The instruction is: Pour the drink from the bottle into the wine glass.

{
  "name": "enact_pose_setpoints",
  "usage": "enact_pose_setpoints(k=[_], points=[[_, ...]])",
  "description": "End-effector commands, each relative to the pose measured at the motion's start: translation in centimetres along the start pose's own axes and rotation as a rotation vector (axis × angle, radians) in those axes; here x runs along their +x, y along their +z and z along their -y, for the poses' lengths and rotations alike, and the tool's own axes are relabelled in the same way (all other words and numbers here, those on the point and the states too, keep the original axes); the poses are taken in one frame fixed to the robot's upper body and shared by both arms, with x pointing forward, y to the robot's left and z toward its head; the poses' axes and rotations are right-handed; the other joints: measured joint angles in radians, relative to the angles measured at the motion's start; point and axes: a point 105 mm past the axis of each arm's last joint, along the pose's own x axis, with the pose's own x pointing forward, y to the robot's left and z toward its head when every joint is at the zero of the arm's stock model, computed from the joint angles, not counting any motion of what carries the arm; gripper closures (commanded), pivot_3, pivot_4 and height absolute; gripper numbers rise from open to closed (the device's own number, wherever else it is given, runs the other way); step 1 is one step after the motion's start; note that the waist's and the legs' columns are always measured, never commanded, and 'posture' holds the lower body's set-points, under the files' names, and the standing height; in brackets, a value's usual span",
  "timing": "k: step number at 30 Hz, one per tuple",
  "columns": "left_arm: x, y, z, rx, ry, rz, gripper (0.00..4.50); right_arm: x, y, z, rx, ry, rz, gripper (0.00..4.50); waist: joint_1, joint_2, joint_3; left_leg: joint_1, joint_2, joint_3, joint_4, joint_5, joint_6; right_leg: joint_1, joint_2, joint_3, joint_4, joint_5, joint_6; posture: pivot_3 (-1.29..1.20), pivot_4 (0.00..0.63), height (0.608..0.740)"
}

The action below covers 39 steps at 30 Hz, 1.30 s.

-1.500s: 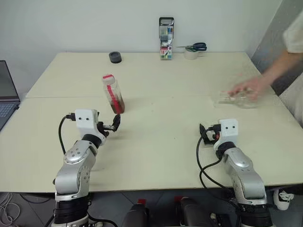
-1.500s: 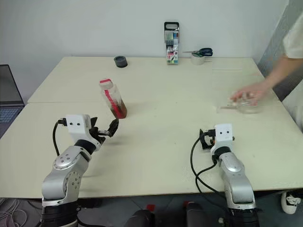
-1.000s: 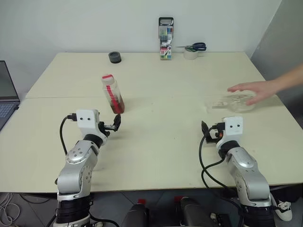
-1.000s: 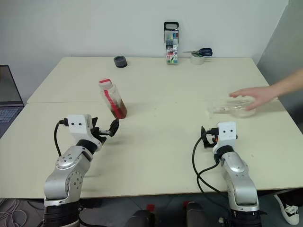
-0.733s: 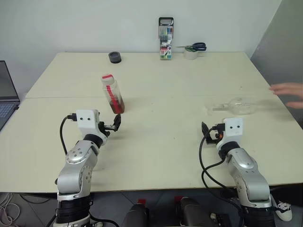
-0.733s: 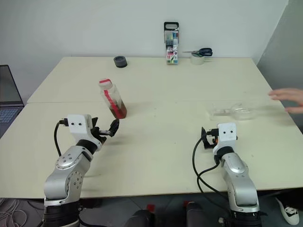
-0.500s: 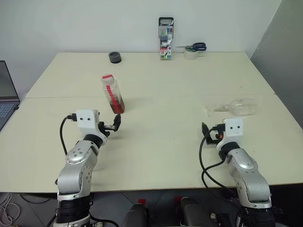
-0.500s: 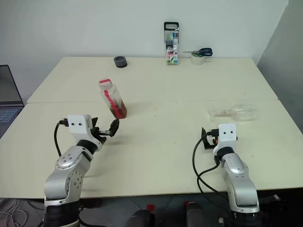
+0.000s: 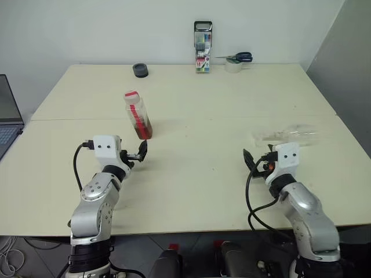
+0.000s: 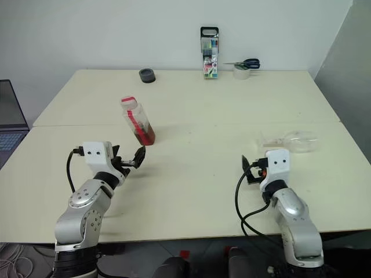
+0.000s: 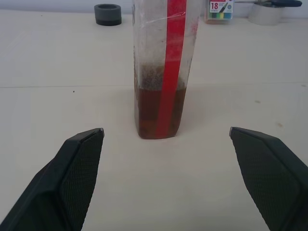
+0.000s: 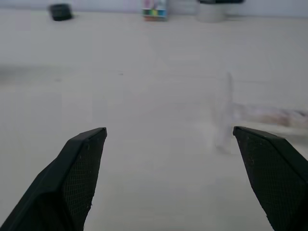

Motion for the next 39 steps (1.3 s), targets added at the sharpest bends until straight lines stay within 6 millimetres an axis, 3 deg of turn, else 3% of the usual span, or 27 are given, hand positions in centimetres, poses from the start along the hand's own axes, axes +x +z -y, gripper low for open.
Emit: enact_pose_setpoints(k=[1,6,12,24,39], points=[[0.2,2.1,0.0,0.014,0.017,0.081,0.01,-0.8,4.3,-3.2,0.013,0.308,0.093,0.00,0.000,0.000,0.000,0.000,0.000,0.000,0.000,0.000,0.000,0.000,0.000,0.000,0.000,0.000,0.000,0.00,0.150,0.740],[1.1,3.0,0.2,0.001,0.032,0.105,0.01,-1.4,7.5,-5.9,-0.007,0.683,0.082,0.00,0.000,0.000,0.000,0.000,0.000,-0.001,0.000,-0.002,0.004,0.001,0.001,-0.002,-0.001,0.000,0.000,0.00,0.150,0.740],[2.1,3.9,0.9,-0.008,0.033,0.135,0.01,-1.2,9.0,-7.4,-0.038,0.874,0.064,0.00,0.002,-0.001,0.000,-0.001,-0.001,-0.001,0.000,-0.002,0.004,0.001,0.000,-0.002,-0.002,0.000,0.000,0.00,0.150,0.740],[3.5,5.9,0.2,0.015,0.078,0.194,0.01,-0.6,10.1,-8.5,-0.032,0.922,0.096,0.00,0.002,-0.001,0.000,-0.001,-0.001,-0.001,0.000,0.000,0.001,0.000,-0.001,-0.002,-0.002,0.000,0.000,0.00,0.150,0.740],[6.6,6.2,0.2,0.024,0.062,0.228,0.01,-0.6,10.3,-8.5,-0.035,0.897,0.103,0.00,0.003,-0.001,0.000,-0.002,-0.001,-0.001,0.000,0.000,0.000,0.000,-0.001,-0.002,-0.002,0.000,0.000,0.00,0.150,0.740]])
